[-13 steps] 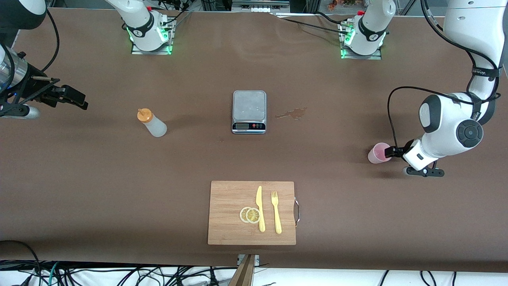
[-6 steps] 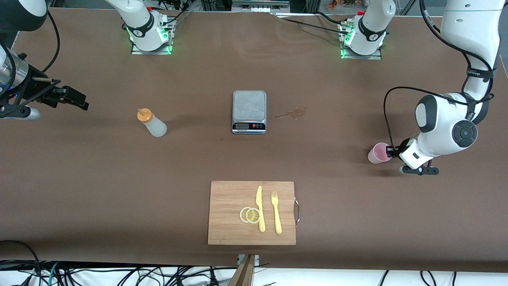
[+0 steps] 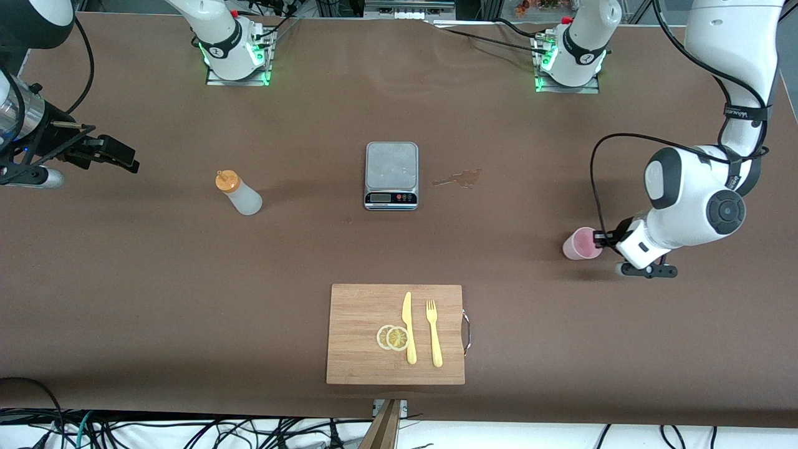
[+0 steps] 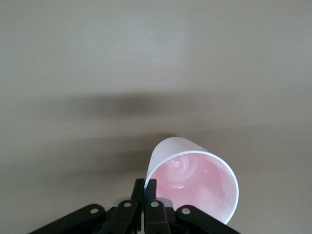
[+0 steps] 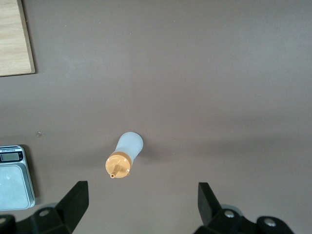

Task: Add sauce to pink cup with both arms
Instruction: 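Carry the pink cup with the left gripper onto the scale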

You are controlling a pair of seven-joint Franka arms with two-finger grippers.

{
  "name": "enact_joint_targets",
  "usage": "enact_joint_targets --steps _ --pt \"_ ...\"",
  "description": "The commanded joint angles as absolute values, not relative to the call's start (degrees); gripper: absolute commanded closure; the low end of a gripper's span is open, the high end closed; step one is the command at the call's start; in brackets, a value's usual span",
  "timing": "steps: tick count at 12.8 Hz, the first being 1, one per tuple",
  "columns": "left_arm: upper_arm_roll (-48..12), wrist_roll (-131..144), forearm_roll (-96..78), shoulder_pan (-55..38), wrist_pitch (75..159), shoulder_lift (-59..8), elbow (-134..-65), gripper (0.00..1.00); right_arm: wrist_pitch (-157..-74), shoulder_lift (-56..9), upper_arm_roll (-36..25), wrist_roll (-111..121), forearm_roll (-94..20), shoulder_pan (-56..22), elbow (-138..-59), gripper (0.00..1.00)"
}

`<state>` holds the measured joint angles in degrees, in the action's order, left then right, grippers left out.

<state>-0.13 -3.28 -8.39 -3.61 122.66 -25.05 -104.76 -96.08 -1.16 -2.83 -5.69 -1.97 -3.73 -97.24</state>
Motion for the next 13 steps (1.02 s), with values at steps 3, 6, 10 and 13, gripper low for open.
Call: enact_joint_targets --steps 3,6,10,13 --pt "-1.93 9.09 -11.16 -17.20 118.92 -22.59 -99.93 1.00 -95.19 -1.14 -2.64 -4.75 -2.90 -3.25 -96.50 0.01" --pt "-2.46 21.68 -11.25 -27.82 119.18 -22.06 -99.76 1.00 -95.19 -1.14 -2.64 -4.75 -2.90 -3.25 -96.50 0.01" --pt "-2.64 35.13 -11.16 -38.30 122.95 -22.50 -100.02 1.00 -95.19 -1.14 -2.64 -5.36 -2.90 -3.25 -96.50 0.01" --pt "-2.72 41.20 -10.99 -43.40 125.67 -22.50 -102.38 1.00 -95.19 -1.14 -2.55 -5.36 -2.90 -3.25 -96.42 0.01"
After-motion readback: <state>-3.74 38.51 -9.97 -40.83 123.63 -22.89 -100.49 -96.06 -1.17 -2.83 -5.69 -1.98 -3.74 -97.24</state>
